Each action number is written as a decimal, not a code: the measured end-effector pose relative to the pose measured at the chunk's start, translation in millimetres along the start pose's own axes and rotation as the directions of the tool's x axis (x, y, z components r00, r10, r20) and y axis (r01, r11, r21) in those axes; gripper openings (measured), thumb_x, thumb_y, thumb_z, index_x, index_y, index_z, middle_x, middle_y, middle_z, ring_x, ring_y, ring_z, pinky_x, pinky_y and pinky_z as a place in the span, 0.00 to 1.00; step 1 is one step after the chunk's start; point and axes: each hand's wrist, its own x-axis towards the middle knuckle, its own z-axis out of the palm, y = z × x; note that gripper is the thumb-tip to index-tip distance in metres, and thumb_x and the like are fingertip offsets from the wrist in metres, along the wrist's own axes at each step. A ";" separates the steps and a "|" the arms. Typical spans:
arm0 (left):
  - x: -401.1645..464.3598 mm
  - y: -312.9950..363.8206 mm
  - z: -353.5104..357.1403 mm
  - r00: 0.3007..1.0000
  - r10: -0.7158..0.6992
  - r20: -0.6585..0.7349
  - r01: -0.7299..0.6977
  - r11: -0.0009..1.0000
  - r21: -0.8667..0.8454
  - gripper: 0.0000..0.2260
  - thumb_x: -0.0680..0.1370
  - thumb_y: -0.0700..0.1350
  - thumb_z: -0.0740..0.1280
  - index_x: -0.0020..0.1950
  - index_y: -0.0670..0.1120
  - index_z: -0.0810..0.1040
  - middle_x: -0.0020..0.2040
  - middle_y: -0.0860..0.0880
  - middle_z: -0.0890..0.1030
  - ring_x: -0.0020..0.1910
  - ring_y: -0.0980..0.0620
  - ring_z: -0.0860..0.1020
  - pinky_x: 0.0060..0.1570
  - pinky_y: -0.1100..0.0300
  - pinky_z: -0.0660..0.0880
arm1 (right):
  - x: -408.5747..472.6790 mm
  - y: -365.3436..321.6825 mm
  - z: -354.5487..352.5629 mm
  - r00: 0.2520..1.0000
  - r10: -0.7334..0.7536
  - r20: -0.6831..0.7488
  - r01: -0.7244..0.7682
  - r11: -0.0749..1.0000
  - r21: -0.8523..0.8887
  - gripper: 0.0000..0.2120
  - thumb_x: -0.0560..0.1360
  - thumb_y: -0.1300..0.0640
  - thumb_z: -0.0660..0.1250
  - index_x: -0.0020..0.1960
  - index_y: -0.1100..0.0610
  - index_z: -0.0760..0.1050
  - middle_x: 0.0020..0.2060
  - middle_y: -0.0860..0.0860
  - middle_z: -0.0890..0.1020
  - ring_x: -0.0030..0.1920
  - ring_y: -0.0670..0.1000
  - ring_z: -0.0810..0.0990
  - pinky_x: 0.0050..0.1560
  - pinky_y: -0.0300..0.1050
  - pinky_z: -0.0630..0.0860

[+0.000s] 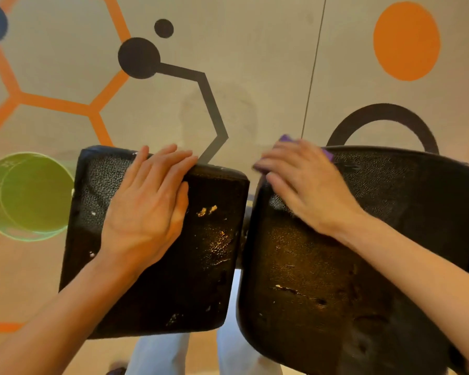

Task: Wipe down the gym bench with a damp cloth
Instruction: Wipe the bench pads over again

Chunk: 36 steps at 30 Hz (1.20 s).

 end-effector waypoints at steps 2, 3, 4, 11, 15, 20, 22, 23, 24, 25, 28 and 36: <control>-0.4 0.3 0.7 1.000 0.012 -0.017 -0.012 1.000 -0.006 0.18 0.82 0.46 0.56 0.70 0.43 0.71 0.68 0.45 0.75 0.72 0.47 0.67 0.78 0.56 0.47 | -8.0 -2.3 7.6 0.976 0.140 -0.169 -0.134 0.990 0.048 0.17 0.81 0.52 0.56 0.66 0.55 0.74 0.65 0.50 0.76 0.71 0.51 0.67 0.77 0.50 0.50; -0.4 0.4 0.8 1.000 0.018 -0.022 -0.018 1.000 -0.009 0.18 0.82 0.46 0.56 0.70 0.43 0.71 0.68 0.45 0.74 0.73 0.47 0.67 0.78 0.56 0.47 | -11.3 -7.8 14.6 0.964 0.160 -0.214 -0.154 0.987 0.043 0.18 0.80 0.54 0.57 0.67 0.57 0.73 0.66 0.51 0.75 0.72 0.52 0.65 0.77 0.52 0.49; -0.4 0.2 0.7 0.999 0.024 -0.026 -0.024 1.000 -0.013 0.18 0.82 0.46 0.56 0.71 0.43 0.71 0.68 0.45 0.74 0.73 0.48 0.67 0.78 0.55 0.47 | -15.2 -14.0 20.8 0.961 0.152 -0.229 -0.148 0.988 0.033 0.18 0.80 0.56 0.57 0.69 0.58 0.71 0.68 0.52 0.74 0.73 0.53 0.63 0.77 0.53 0.47; -3.3 -2.0 1.5 0.997 0.064 -0.049 -0.066 0.997 -0.037 0.18 0.82 0.47 0.56 0.71 0.43 0.70 0.69 0.45 0.74 0.74 0.47 0.66 0.78 0.53 0.48 | -75.4 -43.8 58.9 0.992 -0.099 -0.076 0.093 0.993 -0.077 0.21 0.79 0.60 0.59 0.71 0.60 0.68 0.73 0.55 0.67 0.76 0.55 0.59 0.75 0.59 0.53; -3.2 -3.6 2.4 0.994 0.088 -0.059 -0.089 0.996 -0.017 0.18 0.83 0.47 0.55 0.71 0.43 0.69 0.69 0.44 0.73 0.74 0.46 0.65 0.78 0.53 0.47 | -152.4 -80.3 94.5 0.990 -0.128 0.055 0.133 0.986 -0.099 0.27 0.77 0.57 0.60 0.75 0.56 0.61 0.75 0.51 0.61 0.77 0.53 0.54 0.76 0.54 0.50; -4.3 -3.3 4.2 0.990 0.103 -0.092 -0.104 0.995 -0.006 0.18 0.84 0.47 0.55 0.71 0.42 0.69 0.68 0.43 0.73 0.74 0.46 0.66 0.78 0.54 0.46 | -185.9 -76.9 96.9 0.956 -0.241 0.169 0.266 0.952 -0.150 0.26 0.80 0.53 0.56 0.77 0.51 0.55 0.77 0.47 0.56 0.78 0.50 0.52 0.77 0.51 0.46; -4.9 -3.3 4.4 0.989 0.108 -0.096 -0.108 0.994 0.001 0.18 0.84 0.47 0.55 0.71 0.42 0.69 0.68 0.43 0.73 0.74 0.46 0.66 0.78 0.53 0.46 | -147.1 -56.6 76.6 0.983 -0.167 0.081 0.181 0.960 -0.214 0.22 0.82 0.51 0.51 0.76 0.49 0.58 0.76 0.45 0.58 0.77 0.48 0.54 0.76 0.55 0.46; -5.3 -3.9 4.7 0.989 0.108 -0.097 -0.108 0.994 0.010 0.18 0.84 0.48 0.54 0.71 0.42 0.69 0.68 0.43 0.73 0.74 0.46 0.66 0.78 0.53 0.47 | -120.0 -46.5 66.9 0.997 -0.077 -0.016 0.071 0.969 -0.235 0.22 0.82 0.51 0.51 0.76 0.49 0.58 0.76 0.46 0.58 0.77 0.49 0.54 0.75 0.58 0.46; -5.7 -4.3 5.1 0.989 0.111 -0.099 -0.109 0.994 0.021 0.18 0.84 0.48 0.54 0.71 0.42 0.69 0.68 0.43 0.73 0.73 0.45 0.66 0.78 0.52 0.47 | -92.8 -38.9 57.3 0.993 0.031 -0.112 -0.056 0.973 -0.224 0.23 0.82 0.50 0.52 0.76 0.50 0.59 0.76 0.47 0.59 0.77 0.50 0.54 0.75 0.61 0.46; -5.7 -4.3 5.2 0.988 0.116 -0.103 -0.114 0.993 0.026 0.18 0.84 0.48 0.54 0.70 0.42 0.69 0.67 0.43 0.73 0.73 0.45 0.66 0.78 0.51 0.48 | -69.1 -35.2 50.0 0.974 0.129 -0.185 -0.164 0.968 -0.189 0.23 0.82 0.51 0.52 0.76 0.51 0.59 0.76 0.48 0.59 0.77 0.51 0.54 0.75 0.63 0.46; -6.3 -3.6 5.8 0.983 0.137 -0.125 -0.136 0.991 0.011 0.17 0.84 0.47 0.55 0.70 0.42 0.70 0.66 0.42 0.73 0.72 0.44 0.67 0.78 0.50 0.50 | -50.4 -47.7 57.1 0.941 0.224 -0.255 -0.257 0.961 -0.104 0.23 0.82 0.52 0.53 0.76 0.54 0.60 0.76 0.51 0.60 0.77 0.53 0.53 0.76 0.61 0.47; -4.6 -2.8 7.2 0.983 0.118 -0.144 -0.119 0.993 -0.002 0.17 0.83 0.47 0.54 0.70 0.44 0.70 0.68 0.43 0.73 0.73 0.45 0.65 0.78 0.50 0.48 | -219.3 -122.7 138.0 0.996 -0.089 -0.013 0.087 0.993 -0.086 0.26 0.75 0.60 0.58 0.74 0.55 0.62 0.77 0.49 0.57 0.77 0.51 0.55 0.77 0.52 0.47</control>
